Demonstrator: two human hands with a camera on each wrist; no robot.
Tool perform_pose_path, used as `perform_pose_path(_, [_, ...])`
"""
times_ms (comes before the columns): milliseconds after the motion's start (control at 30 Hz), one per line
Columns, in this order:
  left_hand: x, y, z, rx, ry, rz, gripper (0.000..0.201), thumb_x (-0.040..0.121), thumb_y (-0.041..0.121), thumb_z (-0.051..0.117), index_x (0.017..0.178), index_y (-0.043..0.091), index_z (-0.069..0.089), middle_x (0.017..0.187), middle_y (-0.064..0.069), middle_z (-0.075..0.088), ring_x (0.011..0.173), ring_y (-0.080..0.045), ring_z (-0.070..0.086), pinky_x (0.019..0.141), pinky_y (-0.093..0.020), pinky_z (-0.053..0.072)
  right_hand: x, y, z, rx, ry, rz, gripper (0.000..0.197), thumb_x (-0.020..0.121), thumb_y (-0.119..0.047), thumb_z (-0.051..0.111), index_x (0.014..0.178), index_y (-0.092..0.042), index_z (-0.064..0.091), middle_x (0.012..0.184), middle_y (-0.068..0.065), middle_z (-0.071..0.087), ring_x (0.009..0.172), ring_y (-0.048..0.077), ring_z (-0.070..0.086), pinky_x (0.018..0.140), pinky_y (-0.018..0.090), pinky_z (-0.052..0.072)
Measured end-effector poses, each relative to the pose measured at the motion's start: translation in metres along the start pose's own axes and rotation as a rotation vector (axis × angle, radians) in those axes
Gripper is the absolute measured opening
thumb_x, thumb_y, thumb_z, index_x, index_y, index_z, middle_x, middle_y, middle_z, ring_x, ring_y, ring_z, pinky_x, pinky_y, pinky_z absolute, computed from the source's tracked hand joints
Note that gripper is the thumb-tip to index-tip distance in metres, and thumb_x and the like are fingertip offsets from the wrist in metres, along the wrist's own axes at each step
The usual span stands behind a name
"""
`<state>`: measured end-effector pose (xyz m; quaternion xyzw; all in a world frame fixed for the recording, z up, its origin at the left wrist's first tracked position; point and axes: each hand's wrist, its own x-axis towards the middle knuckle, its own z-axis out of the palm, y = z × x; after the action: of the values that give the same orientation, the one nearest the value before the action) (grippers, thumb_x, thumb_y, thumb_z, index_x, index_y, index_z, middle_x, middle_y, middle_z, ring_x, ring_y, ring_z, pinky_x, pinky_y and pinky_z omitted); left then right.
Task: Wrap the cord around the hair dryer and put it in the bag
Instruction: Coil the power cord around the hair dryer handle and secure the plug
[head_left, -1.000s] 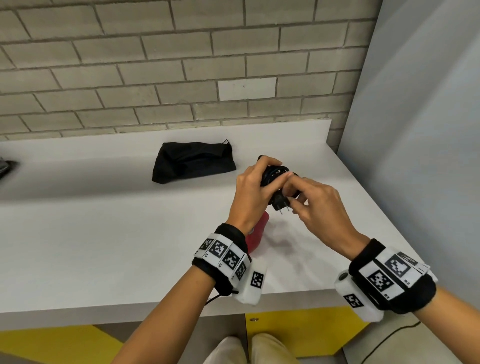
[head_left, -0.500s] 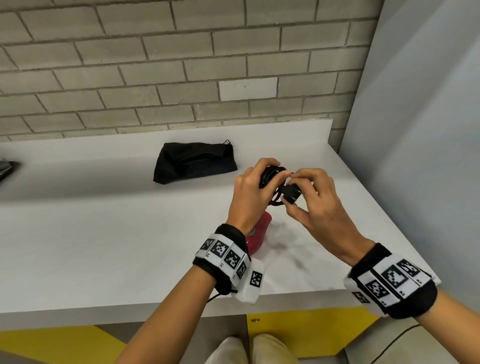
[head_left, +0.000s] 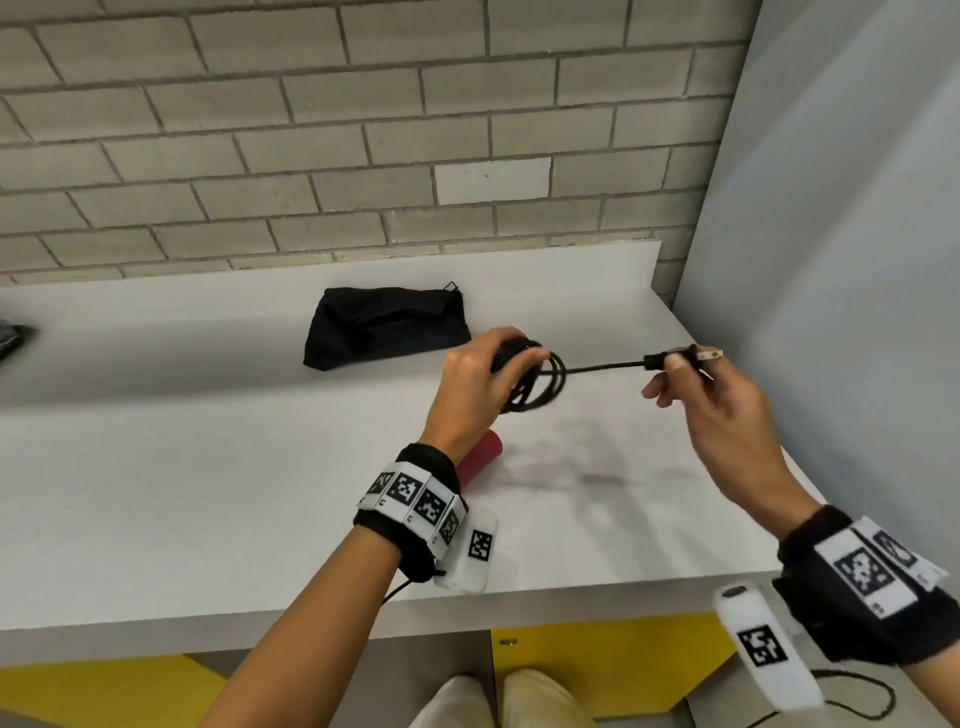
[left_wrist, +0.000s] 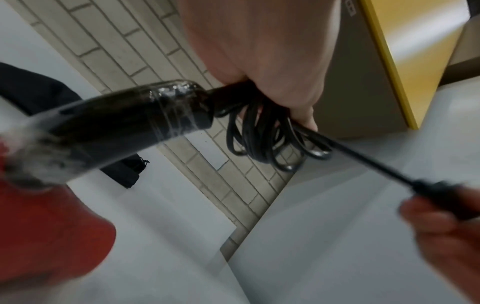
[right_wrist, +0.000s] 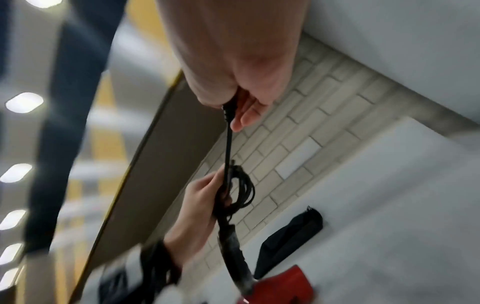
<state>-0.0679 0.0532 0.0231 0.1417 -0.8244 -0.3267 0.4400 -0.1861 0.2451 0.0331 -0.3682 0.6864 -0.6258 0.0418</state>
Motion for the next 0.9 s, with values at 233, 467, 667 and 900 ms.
perform_pose_path(233, [0.001,0.021,0.007,-0.24,-0.227,-0.116,0.019,0.083,0.02,0.071,0.094,0.004,0.071,0.085,-0.004,0.073,0.077,-0.004,0.067,0.075,-0.017,0.05,0.05,0.018,0.024,0.412,-0.131,0.468,0.02,0.097,-0.019,0.048,0.083,-0.009,0.058,0.08,0.007,0.063,0.065,0.013,0.055,0.062,0.018,0.048])
perform_pose_path(467, [0.005,0.027,0.0,-0.35,-0.262,-0.144,0.016,0.085,0.017,0.068,0.097,0.007,0.071,0.087,0.0,0.072,0.081,-0.004,0.067,0.079,-0.021,0.051,0.058,0.0,0.049,0.376,-0.395,0.507,0.016,0.091,-0.016,0.057,0.079,-0.007,0.063,0.075,0.007,0.063,0.073,0.016,0.057,0.079,0.033,0.042])
perform_pose_path(667, [0.001,0.026,-0.002,-0.314,-0.292,-0.094,0.017,0.081,0.017,0.073,0.094,0.007,0.073,0.089,-0.008,0.07,0.082,-0.009,0.064,0.077,-0.018,0.046,0.055,-0.002,0.039,0.321,-0.641,0.561,0.017,0.096,-0.009,0.046,0.091,-0.007,0.062,0.061,-0.004,0.05,0.055,0.006,0.041,0.062,0.023,0.032])
perform_pose_path(900, [-0.002,0.027,0.0,-0.164,-0.293,0.08,0.018,0.083,0.021,0.07,0.098,0.01,0.072,0.08,0.01,0.059,0.079,-0.003,0.055,0.076,-0.014,0.04,0.063,-0.009,0.027,0.161,-0.769,0.568,0.023,0.094,-0.004,0.046,0.111,0.005,0.059,0.068,0.003,0.049,0.055,0.007,0.041,0.066,0.024,0.034])
